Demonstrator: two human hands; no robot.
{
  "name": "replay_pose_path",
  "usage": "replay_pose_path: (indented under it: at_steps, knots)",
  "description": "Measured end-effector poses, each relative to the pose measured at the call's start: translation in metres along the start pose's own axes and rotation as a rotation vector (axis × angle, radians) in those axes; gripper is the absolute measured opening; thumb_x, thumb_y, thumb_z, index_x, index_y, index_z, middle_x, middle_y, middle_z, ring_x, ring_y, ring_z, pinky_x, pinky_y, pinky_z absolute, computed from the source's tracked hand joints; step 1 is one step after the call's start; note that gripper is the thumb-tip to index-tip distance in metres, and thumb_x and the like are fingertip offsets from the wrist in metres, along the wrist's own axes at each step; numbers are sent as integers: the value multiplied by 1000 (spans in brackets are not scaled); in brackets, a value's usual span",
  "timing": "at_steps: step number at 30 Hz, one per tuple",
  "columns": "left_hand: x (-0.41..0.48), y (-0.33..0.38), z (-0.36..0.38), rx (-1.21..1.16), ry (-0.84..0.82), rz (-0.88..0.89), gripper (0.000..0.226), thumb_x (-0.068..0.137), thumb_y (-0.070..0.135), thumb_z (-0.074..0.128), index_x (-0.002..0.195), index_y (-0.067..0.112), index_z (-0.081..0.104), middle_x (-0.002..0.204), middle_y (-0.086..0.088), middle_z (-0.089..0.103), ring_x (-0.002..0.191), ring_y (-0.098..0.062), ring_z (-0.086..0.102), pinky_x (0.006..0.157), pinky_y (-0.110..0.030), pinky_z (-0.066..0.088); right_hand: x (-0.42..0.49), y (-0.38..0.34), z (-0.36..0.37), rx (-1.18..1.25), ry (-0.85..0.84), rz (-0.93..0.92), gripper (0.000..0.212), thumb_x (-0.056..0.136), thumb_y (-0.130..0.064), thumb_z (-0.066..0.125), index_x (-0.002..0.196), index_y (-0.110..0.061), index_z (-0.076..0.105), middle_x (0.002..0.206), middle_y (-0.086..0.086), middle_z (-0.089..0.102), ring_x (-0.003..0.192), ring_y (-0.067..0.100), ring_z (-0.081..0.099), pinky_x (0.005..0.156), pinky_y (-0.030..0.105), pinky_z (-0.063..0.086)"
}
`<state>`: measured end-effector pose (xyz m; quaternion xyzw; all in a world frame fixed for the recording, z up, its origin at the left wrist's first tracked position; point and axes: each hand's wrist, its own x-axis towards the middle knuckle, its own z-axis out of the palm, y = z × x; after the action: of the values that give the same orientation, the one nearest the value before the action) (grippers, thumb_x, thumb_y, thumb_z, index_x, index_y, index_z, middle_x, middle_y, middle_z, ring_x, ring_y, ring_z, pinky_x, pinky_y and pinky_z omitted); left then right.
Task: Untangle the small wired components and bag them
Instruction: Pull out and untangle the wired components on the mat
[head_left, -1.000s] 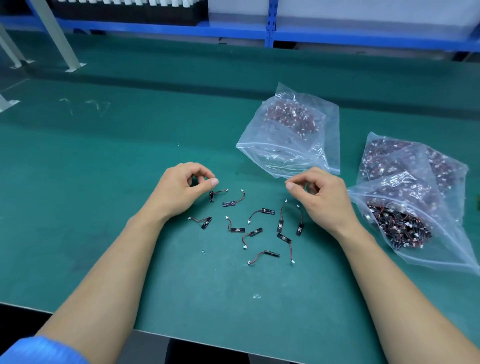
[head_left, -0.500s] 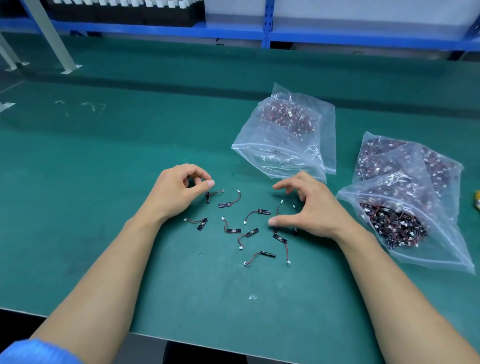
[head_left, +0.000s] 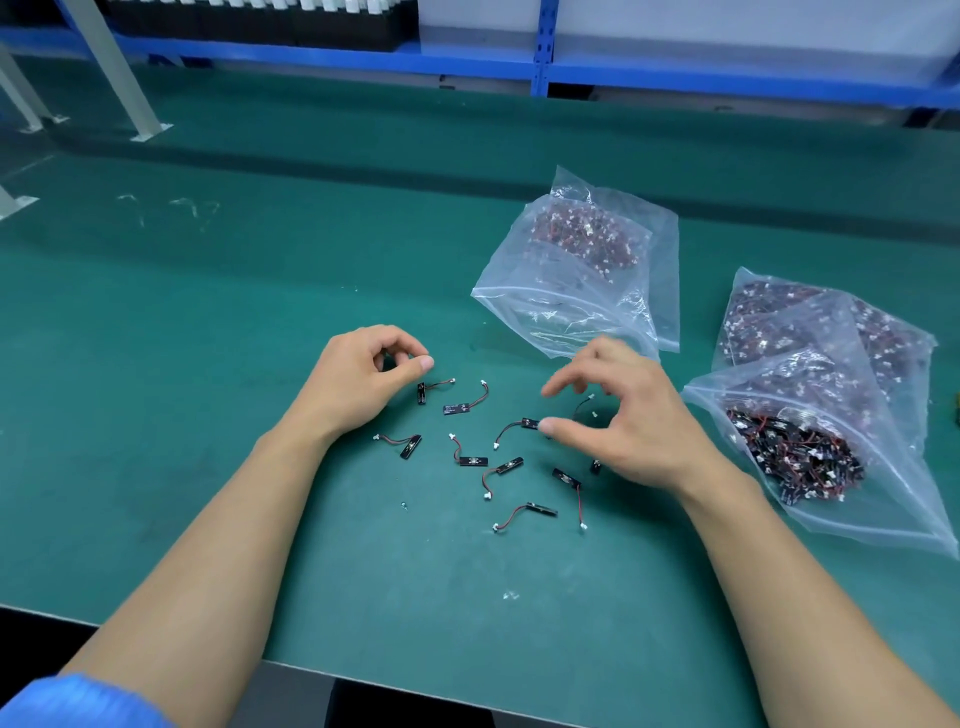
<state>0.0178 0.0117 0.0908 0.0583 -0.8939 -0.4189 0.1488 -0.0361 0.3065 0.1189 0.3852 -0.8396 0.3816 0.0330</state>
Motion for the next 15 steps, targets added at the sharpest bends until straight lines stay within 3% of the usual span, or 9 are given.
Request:
replay_pose_path:
  at_steps: [4, 7, 11, 15]
  knots:
    - [-1, 1, 0, -1, -5, -5, 9, 88, 27, 75, 80, 30, 71, 63, 19, 56, 53, -5, 38, 52, -11, 33, -2, -14, 10, -112, -238, -106, 8, 76, -31, 83, 81, -29, 77, 76, -10, 54, 82, 13, 45, 81, 35, 44]
    - [-1, 1, 0, 3, -12, -9, 9, 88, 26, 74, 80, 30, 71, 62, 19, 56, 53, -5, 38, 52, -11, 33, -1, -14, 17, -148, -297, -103, 4, 80, -30, 81, 80, -32, 78, 74, -11, 53, 81, 11, 42, 83, 41, 44]
    - [-1, 1, 0, 10, -12, -14, 9, 88, 27, 74, 80, 30, 71, 62, 19, 56, 53, -5, 39, 52, -12, 33, 0, -16, 20, -119, -308, -113, 1, 84, -30, 80, 84, -31, 79, 74, -8, 56, 82, 14, 45, 81, 38, 44]
    - [-1, 0, -1, 21, -10, -16, 10, 88, 28, 73, 79, 31, 71, 62, 19, 57, 53, -5, 38, 52, -12, 33, 0, -13, 2, -73, -226, -81, 5, 82, -25, 82, 84, -28, 78, 71, -11, 54, 79, 12, 49, 73, 25, 42]
